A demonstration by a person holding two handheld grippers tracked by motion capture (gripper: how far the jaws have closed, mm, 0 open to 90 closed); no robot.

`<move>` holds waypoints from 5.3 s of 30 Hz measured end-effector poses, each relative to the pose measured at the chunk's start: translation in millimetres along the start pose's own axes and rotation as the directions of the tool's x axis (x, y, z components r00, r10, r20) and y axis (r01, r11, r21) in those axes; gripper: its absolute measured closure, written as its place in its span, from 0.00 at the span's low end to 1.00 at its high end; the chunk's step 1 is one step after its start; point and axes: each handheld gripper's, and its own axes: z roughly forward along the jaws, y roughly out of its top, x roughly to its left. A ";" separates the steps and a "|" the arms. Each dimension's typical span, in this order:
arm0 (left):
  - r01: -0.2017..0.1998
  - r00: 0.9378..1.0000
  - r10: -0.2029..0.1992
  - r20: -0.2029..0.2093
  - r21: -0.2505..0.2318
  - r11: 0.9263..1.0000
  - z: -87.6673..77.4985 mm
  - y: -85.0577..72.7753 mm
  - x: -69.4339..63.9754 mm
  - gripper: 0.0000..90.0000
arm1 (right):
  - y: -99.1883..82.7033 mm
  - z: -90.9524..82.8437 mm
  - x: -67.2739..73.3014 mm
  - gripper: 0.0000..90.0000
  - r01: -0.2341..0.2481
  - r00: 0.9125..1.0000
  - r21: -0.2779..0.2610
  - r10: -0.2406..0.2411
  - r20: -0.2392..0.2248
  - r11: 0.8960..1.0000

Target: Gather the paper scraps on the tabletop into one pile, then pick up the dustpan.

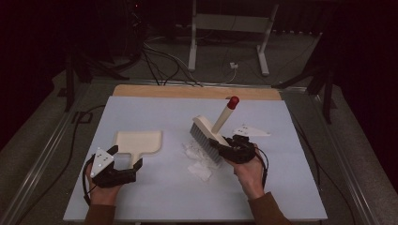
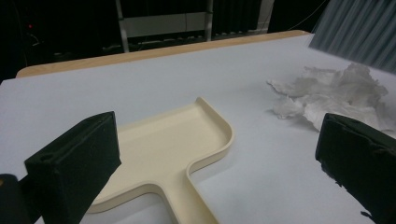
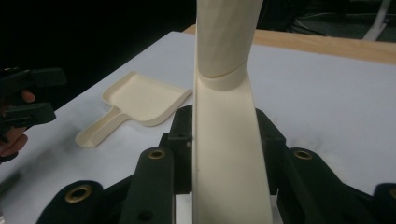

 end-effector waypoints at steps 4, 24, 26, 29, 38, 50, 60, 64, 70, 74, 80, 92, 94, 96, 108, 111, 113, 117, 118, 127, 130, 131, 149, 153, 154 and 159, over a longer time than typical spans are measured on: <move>-0.003 1.000 0.003 0.001 0.002 1.000 0.7 0.0 -0.5 0.01 | 1.9 -9.5 -6.2 0.75 0.024 0.998 0.007 -0.023 -0.059 1.000; -0.003 1.000 0.003 0.005 0.005 1.000 0.8 -0.1 -1.6 0.01 | -39.9 -13.2 3.1 0.75 0.359 0.901 0.128 -0.307 -0.307 0.925; -0.003 1.000 0.002 0.005 0.005 1.000 1.0 -0.2 -1.9 0.01 | -42.7 -11.3 0.4 0.75 0.369 0.890 0.145 -0.303 -0.342 0.918; 0.001 1.000 -0.001 0.005 0.003 1.000 1.2 -0.3 -1.8 0.01 | -45.8 -11.0 0.0 0.75 0.399 0.867 0.152 -0.318 -0.385 0.905; -0.001 1.000 0.001 0.006 0.004 1.000 1.0 -0.2 -1.9 0.01 | -51.9 -9.4 -1.4 0.75 0.473 0.797 0.177 -0.334 -0.503 0.863; 0.002 1.000 -0.002 0.007 0.003 1.000 1.4 -0.4 -1.6 0.01 | -41.3 5.7 -36.6 0.75 0.489 0.817 0.194 -0.369 -0.442 0.850; 0.001 1.000 -0.001 0.007 0.004 1.000 1.0 -0.3 -1.3 0.01 | -30.8 13.6 -56.2 0.75 0.447 0.858 0.195 -0.356 -0.370 0.873; 0.002 1.000 -0.002 0.006 0.004 1.000 0.9 -0.4 -1.0 0.01 | -31.4 12.8 -56.1 0.75 0.441 0.858 0.199 -0.346 -0.380 0.875; 0.001 1.000 -0.001 0.007 0.006 1.000 1.0 -0.4 -1.8 0.01 | -30.4 5.1 -47.0 0.75 0.466 0.835 0.184 -0.362 -0.414 0.866; 0.001 1.000 -0.001 0.007 0.006 1.000 1.0 -0.3 -1.8 0.01 | -29.6 -0.9 -43.2 0.75 0.476 0.824 0.171 -0.369 -0.429 0.863; 0.002 1.000 -0.002 0.007 0.005 1.000 0.9 -0.4 -1.5 0.01 | -28.6 -11.1 -45.6 0.75 0.443 0.829 0.138 -0.347 -0.438 0.886; 0.001 1.000 -0.001 0.007 0.005 1.000 1.2 -0.4 -1.7 0.01 | -20.0 -28.6 -61.6 0.75 0.308 0.888 0.033 -0.274 -0.370 0.951; 0.002 1.000 -0.002 0.007 0.005 1.000 1.2 -0.5 -1.6 0.01 | -19.0 -30.6 -62.6 0.76 0.273 0.899 0.023 -0.247 -0.361 0.962; 0.002 1.000 -0.002 0.007 0.005 1.000 1.2 -0.5 -1.6 0.01 | -17.8 -32.9 -63.8 0.76 0.256 0.904 0.007 -0.237 -0.357 0.967; -0.001 1.000 0.001 0.004 0.013 1.000 1.4 -1.5 -0.6 0.01 | -11.0 -45.1 -67.2 0.76 0.205 0.954 -0.047 -0.210 -0.215 0.978; 0.001 1.000 -0.001 0.003 0.015 1.000 1.7 -1.8 -0.4 0.01 | -11.0 -48.0 -70.0 0.76 0.176 0.966 -0.060 -0.184 -0.182 0.983; 0.000 1.000 -0.001 0.004 0.019 1.000 2.9 -1.8 -0.1 0.01 | -10.3 -50.3 -71.3 0.76 0.170 0.971 -0.064 -0.178 -0.160 0.983; -0.001 1.000 0.001 -0.001 0.021 1.000 2.6 -2.0 -0.8 0.01 | -8.8 -56.0 -73.2 0.76 0.157 0.981 -0.087 -0.165 -0.102 0.984; -0.002 1.000 0.002 -0.003 0.022 1.000 2.0 -2.0 -1.1 0.01 | -8.7 -57.3 -73.6 0.76 0.152 0.983 -0.093 -0.160 -0.087 0.984; -0.004 1.000 0.004 -0.007 0.022 1.000 2.8 -1.8 -3.1 0.01 | -11.4 -63.8 -73.3 0.76 0.150 0.989 -0.093 -0.149 0.018 0.984; -0.002 1.000 0.002 -0.009 0.020 1.000 2.5 -1.7 -2.1 0.01 | -12.3 -65.6 -75.0 0.76 0.143 0.989 -0.099 -0.139 0.047 0.985; -0.003 1.000 0.003 -0.012 0.020 1.000 2.3 -1.6 -1.6 0.01 | -13.2 -66.4 -76.0 0.76 0.135 0.990 -0.104 -0.130 0.049 0.985; 0.000 0.999 0.002 -0.043 0.047 0.999 4.2 -2.0 -2.1 0.01 | -27.8 -71.8 -87.0 0.76 0.067 0.991 -0.106 -0.054 0.120 0.992; 0.009 0.998 -0.004 -0.065 0.072 0.997 6.6 -2.2 -3.6 0.01 | -28.5 -73.4 -86.9 0.76 0.071 0.989 -0.107 -0.056 0.139 0.992; 0.010 0.997 -0.003 -0.079 0.084 0.996 7.7 -2.2 -4.2 0.01 | -28.6 -73.8 -86.9 0.76 0.075 0.988 -0.106 -0.059 0.146 0.991; 0.026 0.991 -0.010 -0.135 0.119 0.993 10.6 -2.6 -6.0 0.01 | -29.2 -75.1 -87.6 0.76 0.074 0.984 -0.107 -0.055 0.170 0.991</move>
